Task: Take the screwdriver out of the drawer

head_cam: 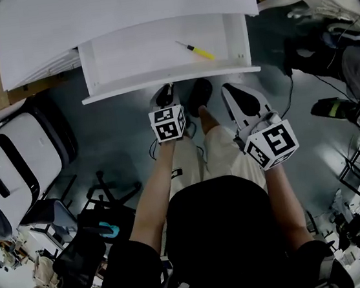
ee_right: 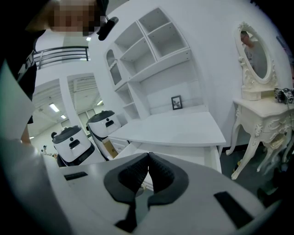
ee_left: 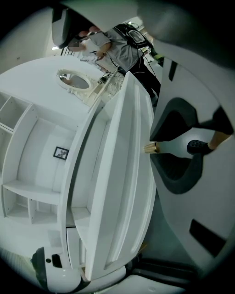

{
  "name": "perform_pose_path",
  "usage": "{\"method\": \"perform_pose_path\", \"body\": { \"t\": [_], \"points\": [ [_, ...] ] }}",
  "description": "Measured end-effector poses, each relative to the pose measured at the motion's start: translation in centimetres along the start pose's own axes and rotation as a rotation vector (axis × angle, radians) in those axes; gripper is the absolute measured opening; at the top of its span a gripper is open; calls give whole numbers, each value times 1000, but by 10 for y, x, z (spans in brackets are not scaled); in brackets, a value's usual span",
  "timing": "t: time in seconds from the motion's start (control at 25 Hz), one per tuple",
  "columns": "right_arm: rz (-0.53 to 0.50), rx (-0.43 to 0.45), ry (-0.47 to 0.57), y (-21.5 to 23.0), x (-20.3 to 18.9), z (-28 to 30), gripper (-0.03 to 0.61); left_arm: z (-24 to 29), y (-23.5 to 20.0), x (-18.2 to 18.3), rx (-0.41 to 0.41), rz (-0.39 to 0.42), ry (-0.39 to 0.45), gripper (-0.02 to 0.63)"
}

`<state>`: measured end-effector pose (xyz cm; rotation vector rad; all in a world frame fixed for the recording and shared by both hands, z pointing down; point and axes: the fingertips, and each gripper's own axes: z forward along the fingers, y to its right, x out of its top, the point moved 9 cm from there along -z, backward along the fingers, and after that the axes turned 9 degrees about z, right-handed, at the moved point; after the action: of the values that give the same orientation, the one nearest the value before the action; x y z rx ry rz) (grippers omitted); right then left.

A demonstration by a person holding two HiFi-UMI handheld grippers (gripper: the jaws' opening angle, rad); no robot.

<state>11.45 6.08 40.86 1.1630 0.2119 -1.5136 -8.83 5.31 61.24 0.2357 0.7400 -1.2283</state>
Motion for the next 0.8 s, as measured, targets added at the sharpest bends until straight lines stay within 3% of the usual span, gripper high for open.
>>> {"method": "perform_pose_path", "body": {
  "t": [0.52, 0.8],
  "points": [
    [-21, -47, 95, -42, 25, -22, 18, -103, 7, 50, -112, 154, 127, 31],
    [-108, -48, 89, -45, 38, -25, 18, -145, 11, 92, -176, 203, 198, 25]
  ]
}}
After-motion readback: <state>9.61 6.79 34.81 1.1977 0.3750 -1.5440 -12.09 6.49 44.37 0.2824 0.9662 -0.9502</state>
